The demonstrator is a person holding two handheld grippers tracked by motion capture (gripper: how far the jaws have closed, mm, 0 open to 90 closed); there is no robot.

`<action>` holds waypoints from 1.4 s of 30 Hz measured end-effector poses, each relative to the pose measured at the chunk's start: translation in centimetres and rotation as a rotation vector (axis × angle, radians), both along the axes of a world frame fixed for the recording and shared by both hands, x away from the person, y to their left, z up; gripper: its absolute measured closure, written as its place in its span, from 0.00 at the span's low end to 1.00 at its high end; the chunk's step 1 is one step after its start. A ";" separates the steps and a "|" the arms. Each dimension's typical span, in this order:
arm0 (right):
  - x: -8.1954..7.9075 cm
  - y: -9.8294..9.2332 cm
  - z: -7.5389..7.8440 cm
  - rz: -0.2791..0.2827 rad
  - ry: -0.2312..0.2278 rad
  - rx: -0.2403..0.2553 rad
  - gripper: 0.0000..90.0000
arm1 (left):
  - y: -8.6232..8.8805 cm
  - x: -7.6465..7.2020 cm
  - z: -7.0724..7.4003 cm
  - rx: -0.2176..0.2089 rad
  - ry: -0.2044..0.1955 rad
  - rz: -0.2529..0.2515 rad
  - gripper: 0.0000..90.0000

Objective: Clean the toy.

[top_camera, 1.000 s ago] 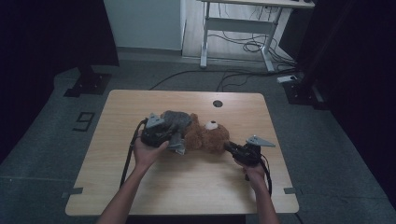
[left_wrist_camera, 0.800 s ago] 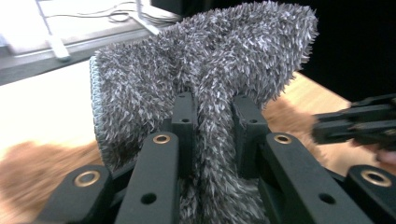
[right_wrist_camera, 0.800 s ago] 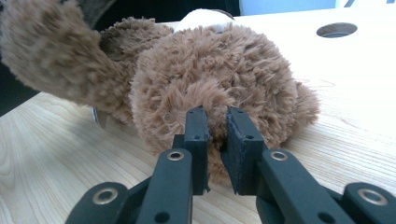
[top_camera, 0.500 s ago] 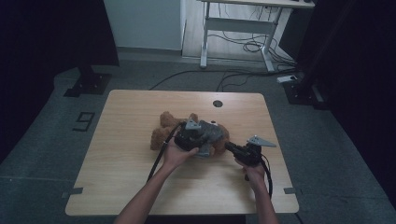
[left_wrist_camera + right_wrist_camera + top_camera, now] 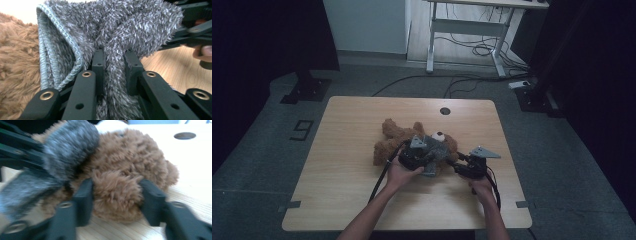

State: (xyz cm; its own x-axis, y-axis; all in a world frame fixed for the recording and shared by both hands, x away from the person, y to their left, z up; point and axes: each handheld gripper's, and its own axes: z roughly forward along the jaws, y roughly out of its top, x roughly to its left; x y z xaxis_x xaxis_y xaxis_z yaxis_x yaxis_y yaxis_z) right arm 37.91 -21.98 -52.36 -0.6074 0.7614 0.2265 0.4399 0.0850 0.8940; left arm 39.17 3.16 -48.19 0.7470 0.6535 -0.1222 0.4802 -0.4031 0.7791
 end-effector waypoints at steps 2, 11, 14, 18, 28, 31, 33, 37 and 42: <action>0.2 -0.1 -0.2 0.008 0.028 0.024 0.69 | 0.0 -0.1 -0.1 0.002 -0.001 -0.002 0.82; 0.5 -0.4 -0.3 0.032 0.055 0.041 0.81 | -1.5 -2.2 -1.3 0.076 -0.016 -0.038 0.82; 0.5 -0.5 -0.3 0.025 0.061 0.049 0.81 | -1.8 -2.5 -2.7 0.110 0.010 -0.061 0.82; 0.5 -0.5 -0.3 0.024 0.061 0.057 0.81 | -1.4 -3.1 -3.3 0.080 0.009 -0.053 0.82; 0.4 -0.7 -0.2 0.030 0.054 0.081 0.81 | -0.6 -1.3 3.2 -0.039 -0.109 0.031 0.83; 0.4 -0.7 -0.2 0.034 0.056 0.087 0.81 | -1.8 -0.2 3.0 -0.007 -0.066 0.027 0.83; 0.4 -0.7 -0.2 0.038 0.060 0.092 0.82 | -2.8 0.0 1.9 0.040 -0.040 0.007 0.83; 0.5 -0.8 -0.3 0.045 0.076 0.074 0.82 | -3.2 -0.7 0.5 0.042 -0.052 0.002 0.83; 0.5 -0.8 -0.3 0.046 0.080 0.086 0.82 | -2.8 -1.7 -0.4 0.072 -0.039 -0.015 0.83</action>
